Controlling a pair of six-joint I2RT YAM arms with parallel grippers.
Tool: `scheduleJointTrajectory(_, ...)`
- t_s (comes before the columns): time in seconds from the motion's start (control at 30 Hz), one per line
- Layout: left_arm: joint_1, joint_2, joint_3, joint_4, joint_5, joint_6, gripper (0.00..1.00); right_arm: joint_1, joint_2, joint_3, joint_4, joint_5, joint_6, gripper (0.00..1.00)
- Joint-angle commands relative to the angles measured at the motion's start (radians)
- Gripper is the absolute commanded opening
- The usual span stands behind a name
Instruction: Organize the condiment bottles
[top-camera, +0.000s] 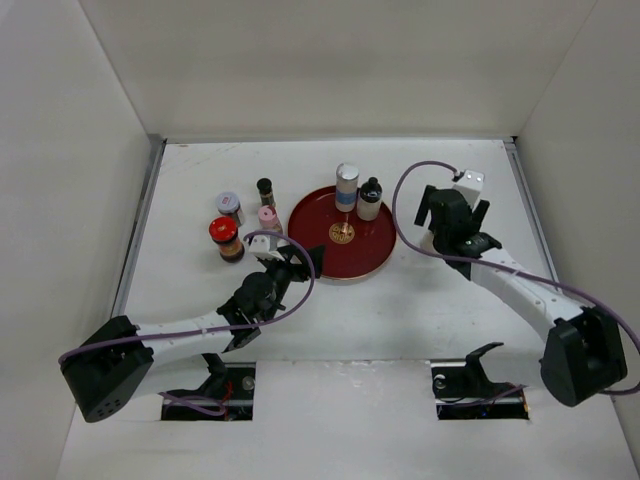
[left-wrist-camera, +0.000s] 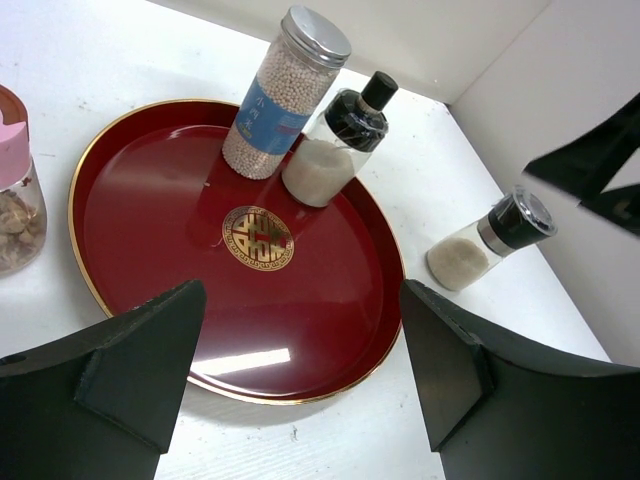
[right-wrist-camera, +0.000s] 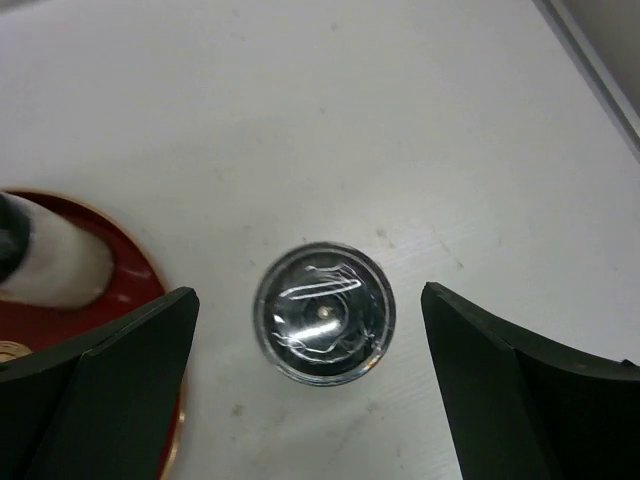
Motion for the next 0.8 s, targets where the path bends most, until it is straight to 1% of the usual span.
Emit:
scheduleJointTrajectory(0.0, -0.003, -0.019, -0.003, 0.049, 0.012, -0.012, 0.78, -0.034, 0.032, -0.023, -0.014, -0.012, 0.052, 1.00)
scheduleJointTrajectory(0.1, -0.003, -0.016, -0.003, 0.048, 0.010, -0.012, 0.78, -0.056, 0.087, -0.026, 0.017, -0.101, 0.067, 1.00)
scheduleJointTrajectory(0.17, -0.001, -0.009, 0.000, 0.045, 0.012, -0.012, 0.78, -0.062, 0.113, -0.027, 0.043, -0.118, 0.073, 1.00)
scheduleJointTrajectory(0.2, -0.001, -0.009, 0.000, 0.043, 0.012, -0.012, 0.78, -0.061, 0.119, -0.033, 0.070, -0.120, 0.069, 0.99)
scheduleJointTrajectory(0.23, -0.001, -0.009, 0.000, 0.043, 0.012, -0.012, 0.78, -0.058, 0.122, -0.038, 0.095, -0.118, 0.063, 0.96)
scheduleJointTrajectory(0.3, -0.001, -0.009, 0.000, 0.045, 0.012, -0.012, 0.78, -0.058, 0.121, -0.041, 0.135, -0.095, 0.046, 0.81)
scheduleJointTrajectory(0.33, 0.000, -0.007, 0.000, 0.046, 0.012, -0.012, 0.78, -0.058, 0.118, -0.043, 0.149, -0.072, 0.034, 0.75)
scheduleJointTrajectory(0.4, 0.000, -0.002, 0.000, 0.049, 0.012, -0.012, 0.78, -0.042, 0.106, -0.041, 0.172, -0.020, 0.002, 0.61)
scheduleJointTrajectory(0.47, -0.001, 0.001, 0.000, 0.049, 0.012, -0.012, 0.78, -0.024, 0.084, -0.036, 0.185, 0.008, -0.020, 0.52)
scheduleJointTrajectory(0.53, -0.001, 0.001, 0.000, 0.051, 0.012, -0.012, 0.78, 0.001, 0.049, -0.024, 0.193, 0.011, -0.041, 0.49)
scheduleJointTrajectory(0.63, 0.000, 0.001, 0.000, 0.052, 0.012, -0.012, 0.78, 0.057, 0.006, 0.019, 0.198, -0.008, -0.058, 0.49)
scheduleJointTrajectory(0.77, 0.004, 0.010, 0.002, 0.054, 0.012, -0.012, 0.78, 0.123, 0.021, 0.095, 0.198, -0.075, -0.048, 0.50)
